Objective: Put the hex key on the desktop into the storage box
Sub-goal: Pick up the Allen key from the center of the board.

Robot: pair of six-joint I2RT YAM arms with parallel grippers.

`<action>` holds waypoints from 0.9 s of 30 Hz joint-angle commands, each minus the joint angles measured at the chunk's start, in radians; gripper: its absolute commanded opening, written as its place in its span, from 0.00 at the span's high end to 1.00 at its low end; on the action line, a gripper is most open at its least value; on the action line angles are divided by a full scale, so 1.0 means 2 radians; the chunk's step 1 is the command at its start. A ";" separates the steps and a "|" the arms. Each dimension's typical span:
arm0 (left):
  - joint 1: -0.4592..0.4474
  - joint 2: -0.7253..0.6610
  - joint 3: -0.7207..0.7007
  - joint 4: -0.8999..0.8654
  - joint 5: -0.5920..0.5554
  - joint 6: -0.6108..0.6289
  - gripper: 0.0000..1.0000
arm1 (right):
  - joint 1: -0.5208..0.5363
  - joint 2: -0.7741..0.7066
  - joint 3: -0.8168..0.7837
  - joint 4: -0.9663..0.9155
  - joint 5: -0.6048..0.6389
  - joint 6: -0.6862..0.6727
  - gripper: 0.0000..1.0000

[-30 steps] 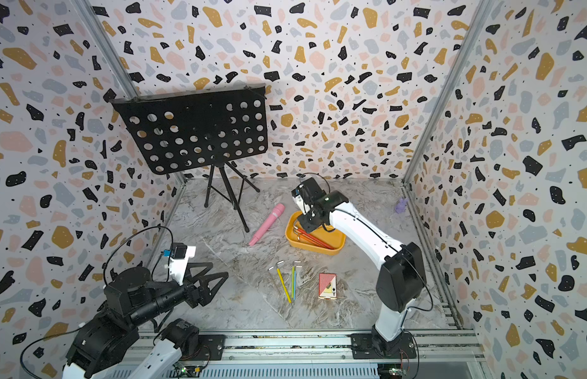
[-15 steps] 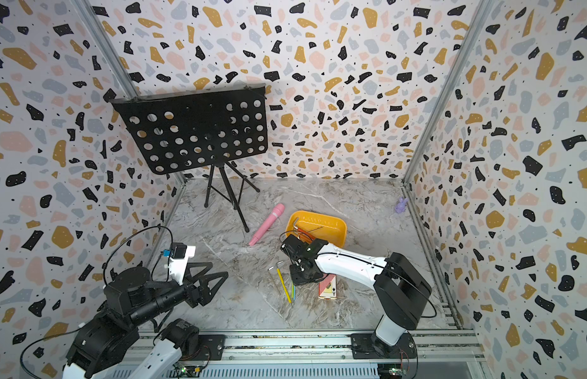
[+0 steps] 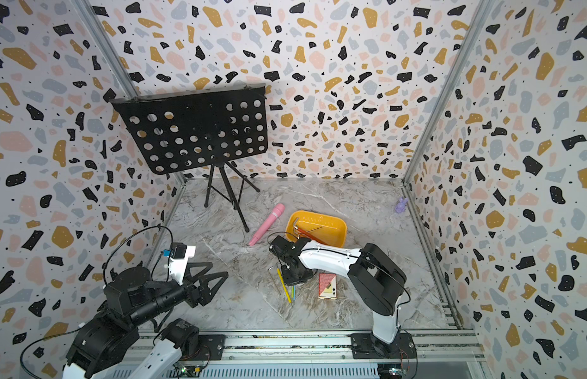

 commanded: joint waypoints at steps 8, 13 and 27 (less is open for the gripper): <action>0.003 -0.003 -0.005 0.020 -0.002 0.000 0.15 | 0.003 0.012 0.011 -0.008 -0.002 0.007 0.81; 0.002 -0.004 -0.005 0.021 -0.001 0.000 0.15 | 0.003 0.019 0.011 -0.003 -0.004 0.008 0.81; 0.003 -0.005 -0.005 0.021 -0.001 0.000 0.15 | 0.003 0.029 0.018 0.005 -0.014 0.012 0.78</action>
